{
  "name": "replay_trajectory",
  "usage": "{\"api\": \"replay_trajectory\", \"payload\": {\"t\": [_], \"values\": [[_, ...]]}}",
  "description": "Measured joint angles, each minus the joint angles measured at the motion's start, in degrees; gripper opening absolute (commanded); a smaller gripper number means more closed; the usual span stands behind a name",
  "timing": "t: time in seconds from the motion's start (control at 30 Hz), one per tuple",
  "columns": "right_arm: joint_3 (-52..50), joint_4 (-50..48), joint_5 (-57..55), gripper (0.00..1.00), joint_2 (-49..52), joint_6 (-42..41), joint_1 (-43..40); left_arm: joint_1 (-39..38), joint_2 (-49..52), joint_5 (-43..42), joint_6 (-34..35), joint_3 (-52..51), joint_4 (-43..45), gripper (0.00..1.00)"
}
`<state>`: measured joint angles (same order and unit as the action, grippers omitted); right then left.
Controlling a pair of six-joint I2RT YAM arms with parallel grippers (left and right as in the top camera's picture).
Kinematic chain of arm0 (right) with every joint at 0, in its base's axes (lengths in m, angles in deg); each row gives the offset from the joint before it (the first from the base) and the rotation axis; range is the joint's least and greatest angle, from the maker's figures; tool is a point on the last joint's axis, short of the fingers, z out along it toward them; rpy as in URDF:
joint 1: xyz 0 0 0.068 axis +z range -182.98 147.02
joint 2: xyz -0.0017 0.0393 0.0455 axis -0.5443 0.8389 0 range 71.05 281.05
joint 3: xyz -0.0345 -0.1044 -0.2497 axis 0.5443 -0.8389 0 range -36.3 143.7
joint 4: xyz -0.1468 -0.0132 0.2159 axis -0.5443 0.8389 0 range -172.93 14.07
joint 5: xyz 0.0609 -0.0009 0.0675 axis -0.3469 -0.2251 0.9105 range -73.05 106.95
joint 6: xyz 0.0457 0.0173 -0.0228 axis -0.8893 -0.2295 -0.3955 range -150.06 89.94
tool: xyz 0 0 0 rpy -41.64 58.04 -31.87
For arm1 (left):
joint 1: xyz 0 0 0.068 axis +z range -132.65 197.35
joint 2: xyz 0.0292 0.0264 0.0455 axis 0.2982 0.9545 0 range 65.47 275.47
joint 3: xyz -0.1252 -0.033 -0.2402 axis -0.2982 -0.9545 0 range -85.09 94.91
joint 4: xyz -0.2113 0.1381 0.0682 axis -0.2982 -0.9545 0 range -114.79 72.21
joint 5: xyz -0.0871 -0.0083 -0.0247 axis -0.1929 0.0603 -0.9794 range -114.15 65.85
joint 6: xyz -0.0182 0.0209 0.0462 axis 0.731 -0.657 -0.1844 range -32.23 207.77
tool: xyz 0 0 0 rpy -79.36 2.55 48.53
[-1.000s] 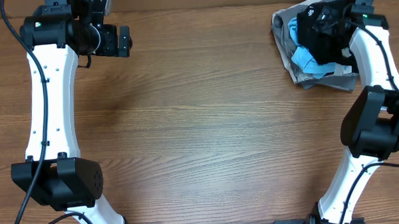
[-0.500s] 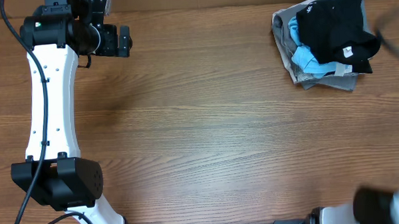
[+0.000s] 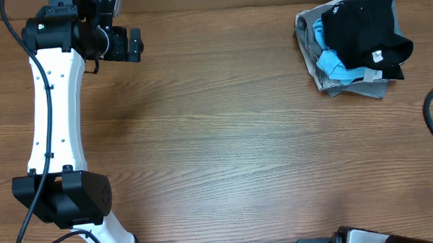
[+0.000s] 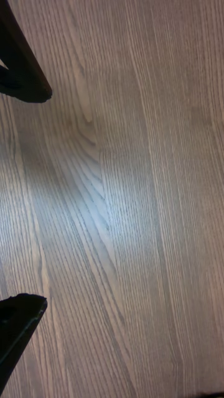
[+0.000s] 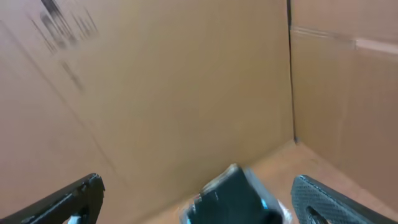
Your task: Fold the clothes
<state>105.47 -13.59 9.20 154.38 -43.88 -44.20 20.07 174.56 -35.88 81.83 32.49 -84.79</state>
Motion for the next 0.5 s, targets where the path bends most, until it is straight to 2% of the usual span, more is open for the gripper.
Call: {"api": "replay_trajectory", "payload": {"t": [0.1,0.2,0.33,0.5], "values": [[-2.29,1.46,-0.31,1.0,-0.72,0.0,0.98,0.0,-0.02,0.0,0.02,0.0,0.02,1.0],[-11.21,-2.97,-0.48,1.0,-5.11,0.02,4.55,0.0,0.0,-0.02,0.02,0.0,0.0,1.0],[-29.55,-14.95,-0.66,1.0,-14.56,0.13,8.63,0.0,0.0,-0.02,0.02,0.0,0.0,1.0],[-59.06,-32.35,-0.15,1.0,-30.21,0.17,11.5,0.0,0.0,-0.02,0.02,0.0,0.02,1.0]]}}
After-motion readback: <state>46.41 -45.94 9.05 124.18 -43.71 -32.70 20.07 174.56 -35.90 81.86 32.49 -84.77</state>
